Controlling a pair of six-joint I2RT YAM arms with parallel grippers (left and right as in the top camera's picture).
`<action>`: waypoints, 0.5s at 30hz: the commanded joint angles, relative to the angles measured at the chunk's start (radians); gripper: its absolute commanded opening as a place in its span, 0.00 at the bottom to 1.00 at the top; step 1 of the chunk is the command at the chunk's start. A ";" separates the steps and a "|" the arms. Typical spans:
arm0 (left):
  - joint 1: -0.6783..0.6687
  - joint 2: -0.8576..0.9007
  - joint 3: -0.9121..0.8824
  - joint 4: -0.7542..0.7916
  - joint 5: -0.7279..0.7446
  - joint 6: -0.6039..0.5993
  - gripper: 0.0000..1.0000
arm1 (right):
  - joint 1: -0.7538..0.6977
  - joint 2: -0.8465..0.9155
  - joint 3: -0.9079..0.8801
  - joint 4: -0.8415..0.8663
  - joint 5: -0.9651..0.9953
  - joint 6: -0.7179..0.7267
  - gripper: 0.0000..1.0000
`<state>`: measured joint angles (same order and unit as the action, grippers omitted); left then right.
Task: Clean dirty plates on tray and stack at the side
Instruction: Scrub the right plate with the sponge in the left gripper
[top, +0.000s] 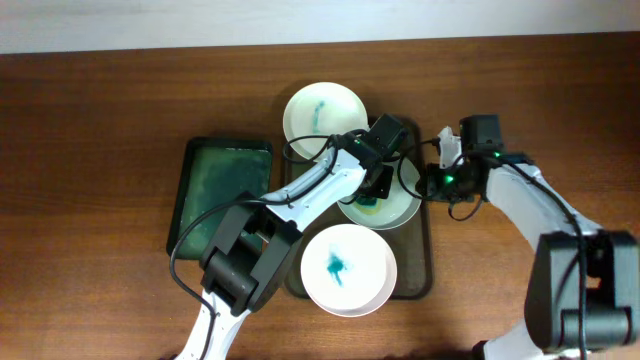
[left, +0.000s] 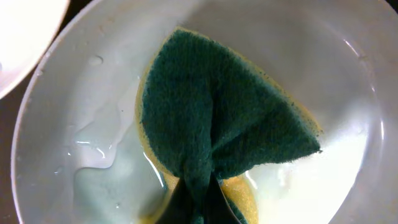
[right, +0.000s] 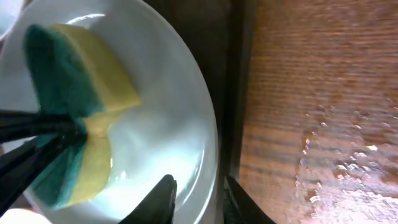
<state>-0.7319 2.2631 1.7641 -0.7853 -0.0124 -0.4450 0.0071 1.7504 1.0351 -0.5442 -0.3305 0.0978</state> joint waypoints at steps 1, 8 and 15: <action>0.019 0.030 -0.005 -0.016 -0.055 0.028 0.00 | 0.025 0.083 -0.005 0.030 -0.017 0.008 0.20; 0.040 0.027 -0.003 -0.058 -0.148 0.050 0.00 | 0.026 0.131 -0.005 0.017 0.085 0.087 0.04; 0.058 0.027 -0.002 -0.084 -0.317 0.054 0.00 | 0.026 0.131 -0.005 -0.002 0.084 0.095 0.04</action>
<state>-0.7120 2.2631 1.7695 -0.8497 -0.1715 -0.4099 0.0269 1.8469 1.0443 -0.5209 -0.3222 0.1917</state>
